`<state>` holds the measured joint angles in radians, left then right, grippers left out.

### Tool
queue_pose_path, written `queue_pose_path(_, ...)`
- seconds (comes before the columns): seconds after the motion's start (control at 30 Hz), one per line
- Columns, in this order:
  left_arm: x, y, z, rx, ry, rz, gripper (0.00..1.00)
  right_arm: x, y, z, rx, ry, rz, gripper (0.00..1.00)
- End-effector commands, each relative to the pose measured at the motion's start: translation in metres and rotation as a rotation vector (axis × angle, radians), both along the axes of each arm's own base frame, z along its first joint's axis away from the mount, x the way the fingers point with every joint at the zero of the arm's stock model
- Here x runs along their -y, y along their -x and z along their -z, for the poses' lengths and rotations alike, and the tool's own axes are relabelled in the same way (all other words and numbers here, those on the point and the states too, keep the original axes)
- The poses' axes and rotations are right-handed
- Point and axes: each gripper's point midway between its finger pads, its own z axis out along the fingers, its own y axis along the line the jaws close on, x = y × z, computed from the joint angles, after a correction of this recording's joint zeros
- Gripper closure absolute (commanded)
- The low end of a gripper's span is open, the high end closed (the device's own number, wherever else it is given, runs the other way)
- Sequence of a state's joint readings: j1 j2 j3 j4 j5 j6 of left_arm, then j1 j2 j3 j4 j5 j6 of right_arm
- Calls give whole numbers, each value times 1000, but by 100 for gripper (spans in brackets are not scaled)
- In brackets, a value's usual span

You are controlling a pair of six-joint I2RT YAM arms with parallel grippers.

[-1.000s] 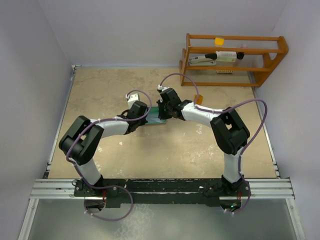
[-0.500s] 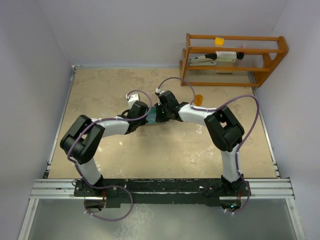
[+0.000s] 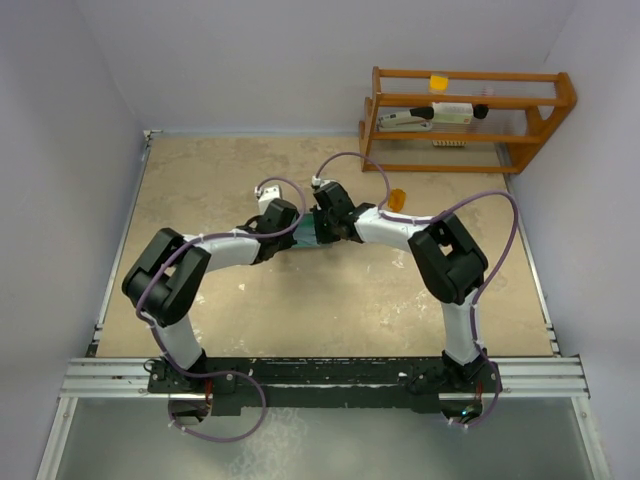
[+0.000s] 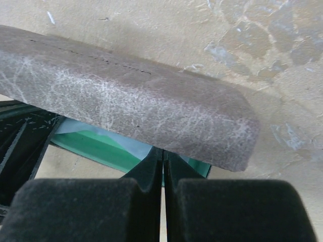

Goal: Organize the sunglasses
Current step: Place the glasses cleaning cloth in the sunglasses case.

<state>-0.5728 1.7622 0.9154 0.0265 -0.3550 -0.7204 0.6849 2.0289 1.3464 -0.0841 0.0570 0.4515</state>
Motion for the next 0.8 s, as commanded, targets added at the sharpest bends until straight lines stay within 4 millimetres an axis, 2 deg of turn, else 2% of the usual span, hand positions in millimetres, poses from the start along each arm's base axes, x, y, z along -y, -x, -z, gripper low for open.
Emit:
queue_pose_path(0.0,2,2,1,-39,-52,48,100,25,-3,7,6,128,33,100)
queue_pose_path(0.37,-16,9,3,-69,-144,34,100,28,-2,19,-8,158,30,100)
queue_pose_path(0.77,-29,18,-1,-103,-216,37,100,31,-2,18,-7,164,33,100)
